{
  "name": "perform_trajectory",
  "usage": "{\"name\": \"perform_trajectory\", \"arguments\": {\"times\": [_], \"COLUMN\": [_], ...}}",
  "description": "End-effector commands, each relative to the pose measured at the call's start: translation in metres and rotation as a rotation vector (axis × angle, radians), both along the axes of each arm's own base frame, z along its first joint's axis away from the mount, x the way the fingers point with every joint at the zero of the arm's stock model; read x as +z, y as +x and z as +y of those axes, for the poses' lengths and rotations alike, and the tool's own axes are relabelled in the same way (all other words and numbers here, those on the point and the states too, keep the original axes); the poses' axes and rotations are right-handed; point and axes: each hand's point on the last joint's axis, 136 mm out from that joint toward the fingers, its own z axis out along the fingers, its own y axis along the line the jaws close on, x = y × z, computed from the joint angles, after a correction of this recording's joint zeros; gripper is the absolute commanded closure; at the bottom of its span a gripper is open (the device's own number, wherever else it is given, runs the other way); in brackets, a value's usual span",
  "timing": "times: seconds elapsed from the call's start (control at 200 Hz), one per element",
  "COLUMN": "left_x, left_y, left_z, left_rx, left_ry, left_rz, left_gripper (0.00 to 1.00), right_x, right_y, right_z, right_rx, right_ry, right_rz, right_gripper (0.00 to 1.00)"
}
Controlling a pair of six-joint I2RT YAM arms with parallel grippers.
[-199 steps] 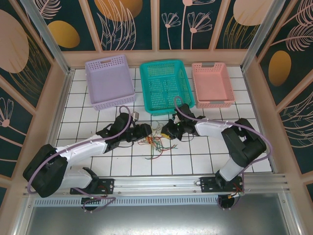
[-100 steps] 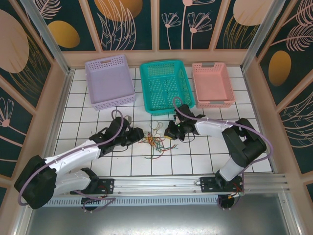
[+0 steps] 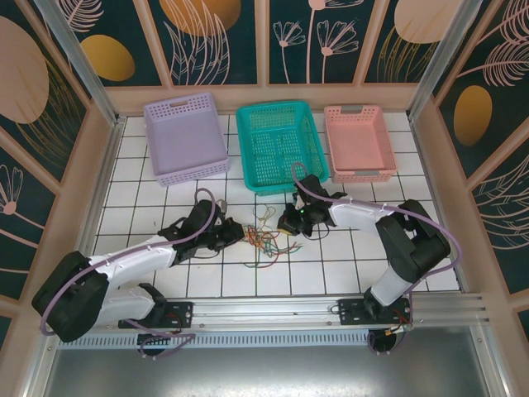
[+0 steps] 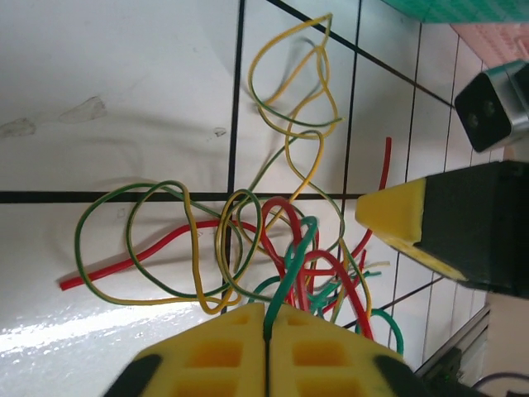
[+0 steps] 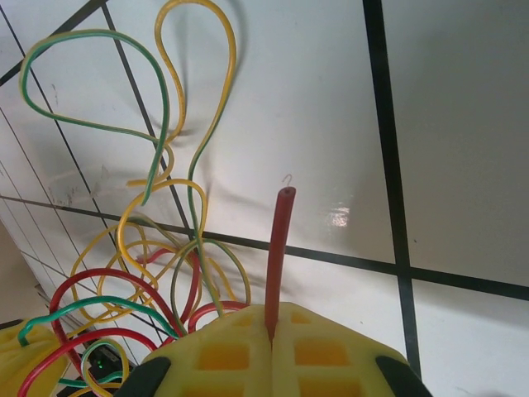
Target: Untangle the cables
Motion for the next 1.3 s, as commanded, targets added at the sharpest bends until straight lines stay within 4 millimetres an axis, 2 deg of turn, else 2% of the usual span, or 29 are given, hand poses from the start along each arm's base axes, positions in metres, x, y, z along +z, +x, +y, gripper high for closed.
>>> {"name": "perform_trajectory", "arguments": {"times": [0.0,0.105,0.235,0.335,0.45,0.53,0.641,0.726,0.891,1.146,1.241,1.296], "left_x": [0.011,0.030,0.058,0.073,0.075,0.076,0.081,0.086,0.085,0.085,0.090,0.094], "left_y": [0.007,0.013,0.020,0.024,0.026,0.028,0.031,0.033,0.033,0.031,0.031,0.032], "left_z": [-0.007,-0.012,-0.020,-0.028,-0.036,-0.038,-0.040,-0.037,-0.038,-0.038,-0.035,-0.034], "left_rx": [-0.010,-0.007,-0.019,-0.040,-0.070,-0.073,-0.072,-0.050,-0.046,-0.037,-0.020,-0.010], "left_ry": [-0.036,-0.069,-0.116,-0.145,-0.156,-0.160,-0.159,-0.156,-0.168,-0.190,-0.206,-0.214], "left_rz": [-0.039,-0.074,-0.126,-0.145,-0.138,-0.143,-0.151,-0.161,-0.148,-0.143,-0.156,-0.165], "left_gripper": [1.00,1.00,1.00,1.00,1.00,1.00,1.00,1.00,1.00,1.00,1.00,1.00], "right_x": [0.018,0.035,0.080,0.115,0.135,0.128,0.112,0.093,0.070,0.055,0.044,0.035], "right_y": [0.009,0.012,0.015,0.003,-0.013,-0.016,-0.010,-0.007,-0.010,-0.007,-0.009,-0.008], "right_z": [-0.001,-0.008,-0.011,0.007,0.033,0.042,0.046,0.043,0.041,0.055,0.057,0.054], "right_rx": [0.007,0.025,0.067,0.174,0.281,0.310,0.285,0.254,0.224,0.219,0.220,0.216], "right_ry": [-0.007,-0.042,-0.049,-0.010,0.020,-0.008,-0.033,-0.055,-0.059,-0.013,-0.016,-0.042], "right_rz": [-0.062,-0.139,-0.318,-0.437,-0.519,-0.511,-0.474,-0.399,-0.323,-0.251,-0.223,-0.211], "right_gripper": [0.88,0.74,0.59,0.49,0.42,0.39,0.39,0.45,0.48,0.39,0.39,0.44]}}
